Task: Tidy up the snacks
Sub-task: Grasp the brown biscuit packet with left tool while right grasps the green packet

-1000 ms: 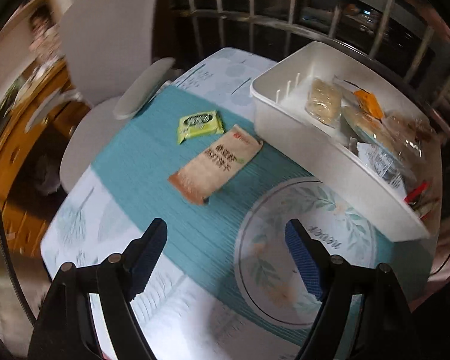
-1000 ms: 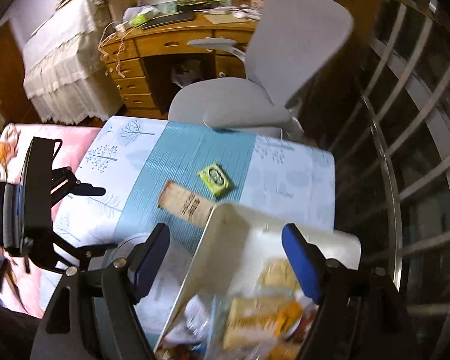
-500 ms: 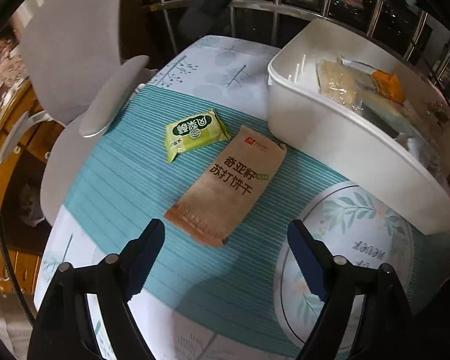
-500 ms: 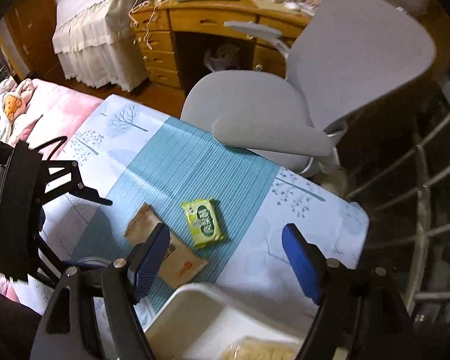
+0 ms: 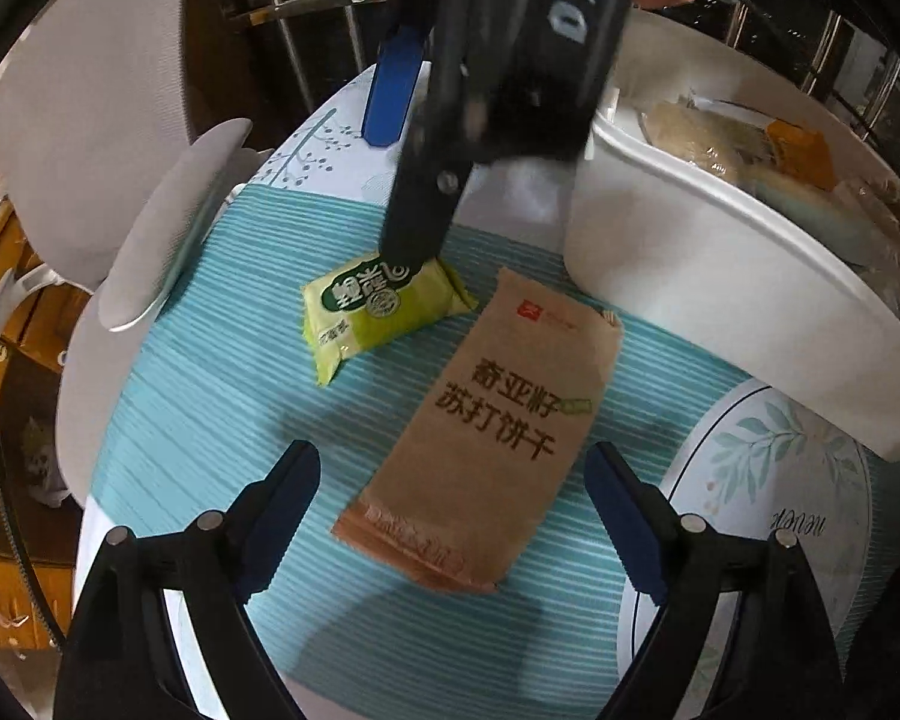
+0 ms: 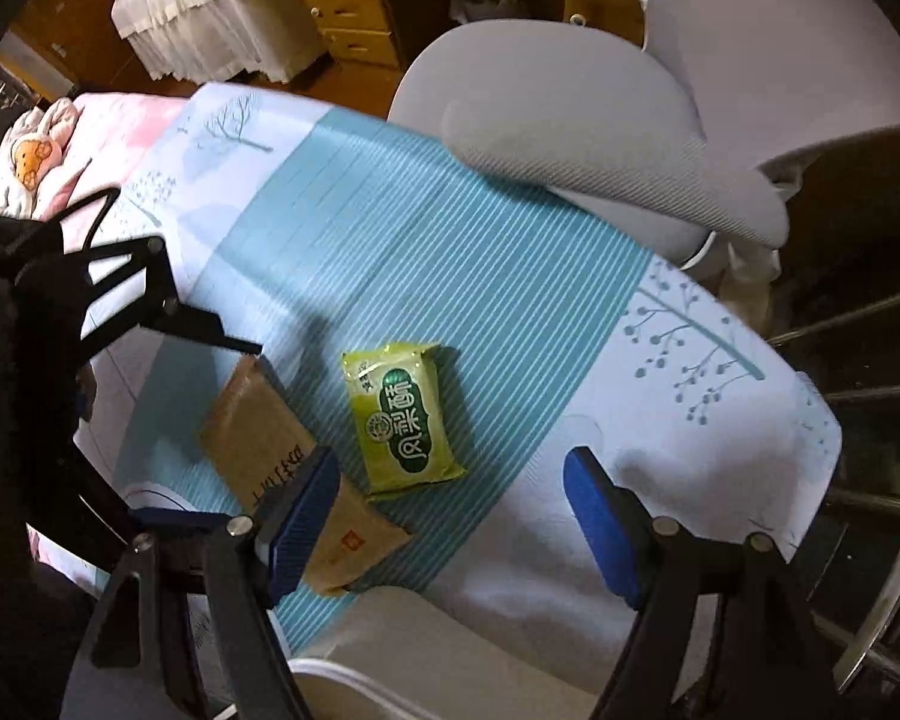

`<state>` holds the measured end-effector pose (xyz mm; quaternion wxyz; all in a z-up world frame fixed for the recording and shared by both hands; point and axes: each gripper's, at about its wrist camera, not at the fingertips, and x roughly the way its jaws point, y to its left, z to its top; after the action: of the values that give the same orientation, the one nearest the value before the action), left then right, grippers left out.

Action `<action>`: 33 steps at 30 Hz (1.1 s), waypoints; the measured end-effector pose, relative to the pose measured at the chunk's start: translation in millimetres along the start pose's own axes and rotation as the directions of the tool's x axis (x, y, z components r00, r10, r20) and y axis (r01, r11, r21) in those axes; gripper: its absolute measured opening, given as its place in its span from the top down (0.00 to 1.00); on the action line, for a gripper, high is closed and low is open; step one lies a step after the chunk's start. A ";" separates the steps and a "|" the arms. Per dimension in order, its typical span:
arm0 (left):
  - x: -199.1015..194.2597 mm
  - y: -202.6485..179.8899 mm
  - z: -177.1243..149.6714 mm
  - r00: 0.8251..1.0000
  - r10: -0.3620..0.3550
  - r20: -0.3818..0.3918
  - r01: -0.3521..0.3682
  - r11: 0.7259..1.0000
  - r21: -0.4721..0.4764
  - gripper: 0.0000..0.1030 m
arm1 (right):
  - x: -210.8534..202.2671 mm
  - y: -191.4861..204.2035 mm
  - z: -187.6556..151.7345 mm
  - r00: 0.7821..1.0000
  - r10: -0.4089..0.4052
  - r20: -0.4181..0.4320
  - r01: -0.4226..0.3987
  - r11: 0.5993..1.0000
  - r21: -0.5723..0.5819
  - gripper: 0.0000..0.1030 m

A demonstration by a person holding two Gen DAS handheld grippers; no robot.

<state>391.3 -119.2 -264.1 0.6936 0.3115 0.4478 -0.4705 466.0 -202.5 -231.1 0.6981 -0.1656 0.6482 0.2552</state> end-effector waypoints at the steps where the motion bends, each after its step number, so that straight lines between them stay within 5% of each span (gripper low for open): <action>1: 2.1 0.3 1.2 1.000 -0.009 0.001 0.009 1.000 0.002 0.14 | 2.9 1.3 -0.6 1.000 0.000 -0.008 0.000 1.000 -0.010 0.25; 14: 23.2 -9.9 2.3 0.999 -0.038 0.015 0.037 0.998 0.045 0.17 | 34.8 13.0 2.4 0.996 -0.026 -0.089 0.020 0.997 -0.074 0.34; 22: 21.2 -8.9 -2.9 0.993 -0.061 0.100 0.058 0.998 0.024 0.39 | 45.8 22.1 6.7 0.993 -0.052 -0.107 0.043 0.995 -0.086 0.43; 33: 3.0 -15.9 -24.1 0.993 -0.023 0.119 0.031 0.997 -0.073 0.45 | 52.0 30.4 17.6 0.982 -0.121 -0.149 0.121 0.993 -0.010 0.63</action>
<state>369.1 -105.5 -276.8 0.7236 0.2507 0.4276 -0.4803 464.6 -160.5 -277.7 0.6618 -0.2234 0.6872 0.1996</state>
